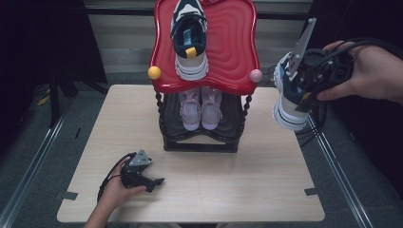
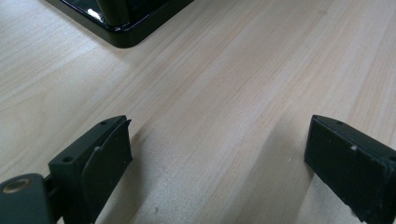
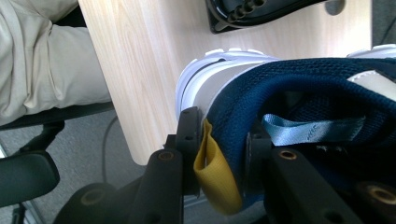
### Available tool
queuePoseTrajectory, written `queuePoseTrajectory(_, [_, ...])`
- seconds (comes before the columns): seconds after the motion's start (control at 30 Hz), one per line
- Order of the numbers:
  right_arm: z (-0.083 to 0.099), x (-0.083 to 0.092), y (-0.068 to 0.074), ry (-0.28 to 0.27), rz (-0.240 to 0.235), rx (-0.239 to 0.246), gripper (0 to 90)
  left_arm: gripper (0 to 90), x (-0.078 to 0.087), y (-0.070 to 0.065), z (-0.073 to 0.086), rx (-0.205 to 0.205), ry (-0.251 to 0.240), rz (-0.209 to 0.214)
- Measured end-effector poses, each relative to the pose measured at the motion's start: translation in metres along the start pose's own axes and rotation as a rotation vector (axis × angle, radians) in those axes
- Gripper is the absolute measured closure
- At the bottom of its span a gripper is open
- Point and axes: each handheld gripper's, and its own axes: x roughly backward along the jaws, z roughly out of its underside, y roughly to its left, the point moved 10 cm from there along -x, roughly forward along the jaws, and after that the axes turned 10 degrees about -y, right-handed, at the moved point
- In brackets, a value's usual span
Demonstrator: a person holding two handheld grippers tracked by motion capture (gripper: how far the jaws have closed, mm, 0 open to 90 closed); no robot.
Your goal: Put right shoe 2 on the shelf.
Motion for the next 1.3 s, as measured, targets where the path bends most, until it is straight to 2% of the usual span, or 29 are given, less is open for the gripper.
queuePoseTrajectory(0.33, [-0.027,0.039,-0.007,-0.017,0.057,0.024,73.8,6.7,0.0,0.0,0.0,0.0,0.0,0.0])
queuePoseTrajectory(0.6, [-0.059,0.057,-0.023,-0.024,0.125,0.073,74.0,6.7,0.0,0.0,0.0,-0.001,0.0,0.0])
queuePoseTrajectory(0.73, [-0.074,0.056,-0.032,-0.033,0.155,0.093,74.2,6.7,0.0,0.0,0.0,0.0,0.0,0.0])
queuePoseTrajectory(0.87, [-0.091,0.053,-0.04,-0.04,0.166,0.117,74.2,6.7,0.0,0.0,0.0,0.0,0.0,0.0])
queuePoseTrajectory(1.03, [-0.11,0.043,-0.051,-0.013,0.19,0.143,74.2,6.7,0.0,0.0,0.0,0.0,0.0,0.0])
queuePoseTrajectory(1.13, [-0.124,0.037,-0.054,-0.032,0.182,0.164,74.3,6.6,0.0,0.0,0.0,0.0,0.0,0.0])
queuePoseTrajectory(1.3, [-0.138,0.028,-0.061,-0.026,0.197,0.189,74.3,6.7,0.0,0.0,0.0,-0.001,0.0,0.0])
